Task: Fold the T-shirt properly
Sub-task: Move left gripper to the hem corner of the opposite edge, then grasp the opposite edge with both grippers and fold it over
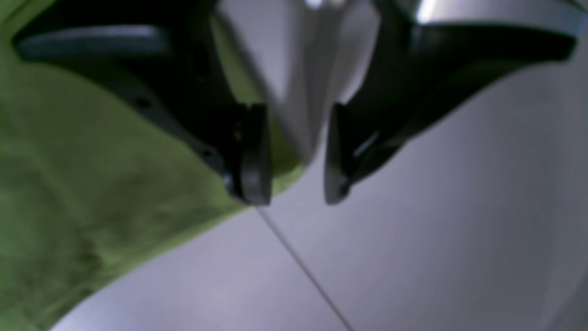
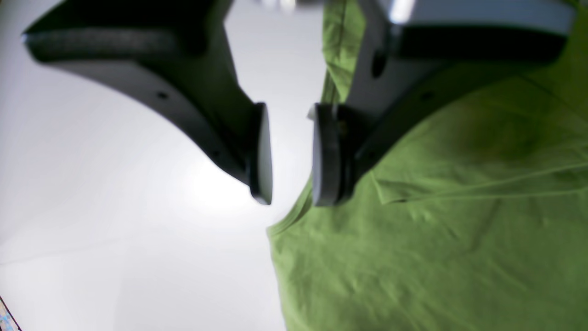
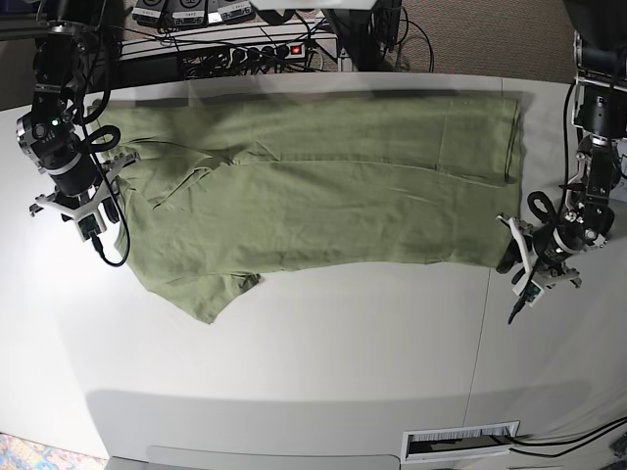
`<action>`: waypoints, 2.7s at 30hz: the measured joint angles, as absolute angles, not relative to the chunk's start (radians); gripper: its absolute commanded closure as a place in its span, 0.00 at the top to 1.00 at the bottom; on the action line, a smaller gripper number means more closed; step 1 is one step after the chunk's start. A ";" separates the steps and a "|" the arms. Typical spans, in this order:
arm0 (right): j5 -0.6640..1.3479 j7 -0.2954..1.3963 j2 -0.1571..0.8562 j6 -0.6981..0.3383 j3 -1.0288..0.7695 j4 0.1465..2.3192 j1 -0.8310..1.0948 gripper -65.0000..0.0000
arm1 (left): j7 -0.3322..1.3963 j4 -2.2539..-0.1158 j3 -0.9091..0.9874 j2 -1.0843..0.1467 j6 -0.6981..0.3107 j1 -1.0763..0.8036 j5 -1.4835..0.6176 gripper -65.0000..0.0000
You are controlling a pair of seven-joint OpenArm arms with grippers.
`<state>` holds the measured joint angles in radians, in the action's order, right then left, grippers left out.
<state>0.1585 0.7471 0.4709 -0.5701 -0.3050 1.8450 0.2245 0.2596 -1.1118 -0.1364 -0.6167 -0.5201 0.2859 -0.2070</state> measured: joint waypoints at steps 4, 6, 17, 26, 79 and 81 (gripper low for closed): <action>0.159 0.748 0.471 -0.570 -0.305 1.845 0.224 0.25 | 0.243 -1.112 -0.136 -0.612 -0.520 0.286 -0.210 0.34; 0.159 0.747 0.471 -0.570 -0.305 1.845 0.224 0.25 | 0.244 -1.103 -0.136 -0.606 -0.522 0.287 -0.211 0.34; 0.159 0.748 0.471 -0.570 -0.305 1.845 0.224 0.25 | 0.231 -0.992 -0.135 -0.605 -0.579 0.295 -0.313 0.33; 0.159 0.748 0.471 -0.570 -0.305 1.845 0.221 0.25 | 0.247 -0.988 -0.135 -0.604 -0.693 0.294 -0.400 0.00; 0.046 0.545 0.427 -0.570 -0.049 1.016 -0.405 0.34 | 0.366 -1.187 -0.136 -0.792 -0.701 0.292 -0.544 0.00; 0.038 0.545 0.401 -0.570 -0.049 0.980 -0.422 0.34 | 0.366 -1.187 -0.136 -0.792 -0.701 0.292 -0.544 0.00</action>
